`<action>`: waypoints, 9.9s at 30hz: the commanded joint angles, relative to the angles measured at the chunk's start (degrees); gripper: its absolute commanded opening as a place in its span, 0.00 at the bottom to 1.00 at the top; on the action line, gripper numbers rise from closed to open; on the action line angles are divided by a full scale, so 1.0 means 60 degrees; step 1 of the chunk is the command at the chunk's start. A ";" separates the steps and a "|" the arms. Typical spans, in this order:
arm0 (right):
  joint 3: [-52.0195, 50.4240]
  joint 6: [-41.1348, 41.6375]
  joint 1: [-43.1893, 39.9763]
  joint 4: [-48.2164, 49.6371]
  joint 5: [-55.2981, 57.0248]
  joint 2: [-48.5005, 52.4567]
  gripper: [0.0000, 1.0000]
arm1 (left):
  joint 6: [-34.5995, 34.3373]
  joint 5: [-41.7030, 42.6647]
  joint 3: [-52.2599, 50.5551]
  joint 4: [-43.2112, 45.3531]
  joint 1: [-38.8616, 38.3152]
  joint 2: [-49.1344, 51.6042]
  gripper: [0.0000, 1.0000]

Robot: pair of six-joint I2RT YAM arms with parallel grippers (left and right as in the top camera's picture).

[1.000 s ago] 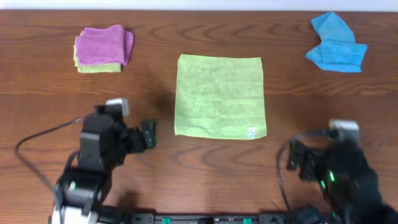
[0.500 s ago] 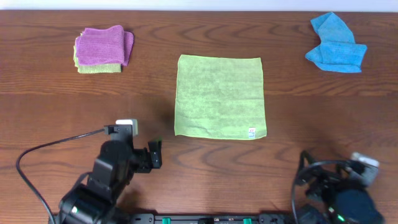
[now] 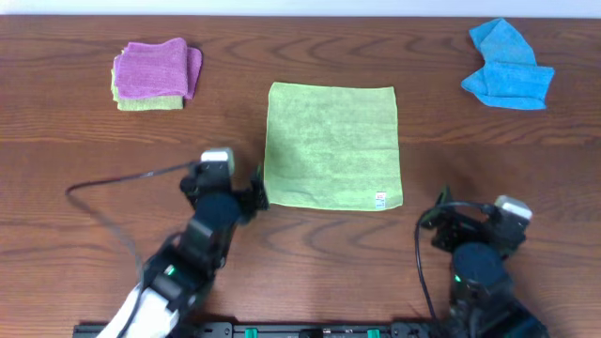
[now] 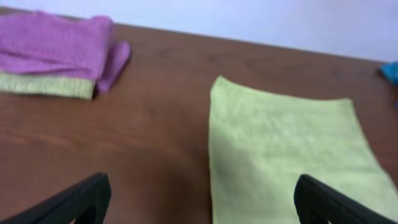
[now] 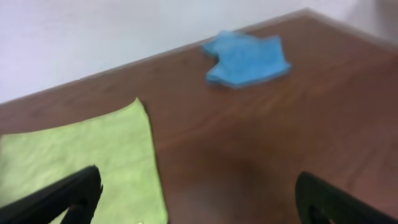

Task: Fold the cloth

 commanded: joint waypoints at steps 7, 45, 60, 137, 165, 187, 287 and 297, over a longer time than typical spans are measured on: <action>0.0164 -0.2149 -0.2794 0.2484 -0.1311 0.2233 0.99 | 0.0754 0.0117 0.1311 0.1701 0.0911 0.2871 0.95; 0.0208 -0.0466 -0.6561 -0.2528 -1.1599 0.3949 0.99 | -0.2189 0.9056 0.1497 -0.1107 0.1712 0.3781 0.95; 0.0208 -0.0226 -0.6561 -0.2922 -1.1941 0.3949 0.99 | -0.2149 0.8863 0.1497 -0.1191 0.1716 0.3785 0.95; 0.0572 -0.3151 -0.6561 0.1814 -1.2149 0.8269 0.86 | -0.3078 0.8557 0.1490 -0.1045 0.2612 0.5716 0.88; 0.0586 -0.2503 -0.6557 0.2167 -1.2859 0.9774 0.76 | -0.2798 0.9945 0.1315 -0.0131 0.3319 0.6958 0.84; 0.0586 -0.0969 -0.5584 0.3085 -1.3344 1.0451 0.68 | -0.3191 1.1358 0.1315 0.0091 0.3322 0.7497 0.84; 0.3399 -0.0798 -0.5559 0.1978 -1.2983 1.0448 0.01 | -0.4160 1.1865 0.3111 0.1774 0.3446 0.7490 0.06; 0.4146 -0.0798 -0.5555 0.2018 -1.2426 1.0451 0.02 | -0.3625 1.1369 0.3697 0.1734 0.3876 0.7497 0.06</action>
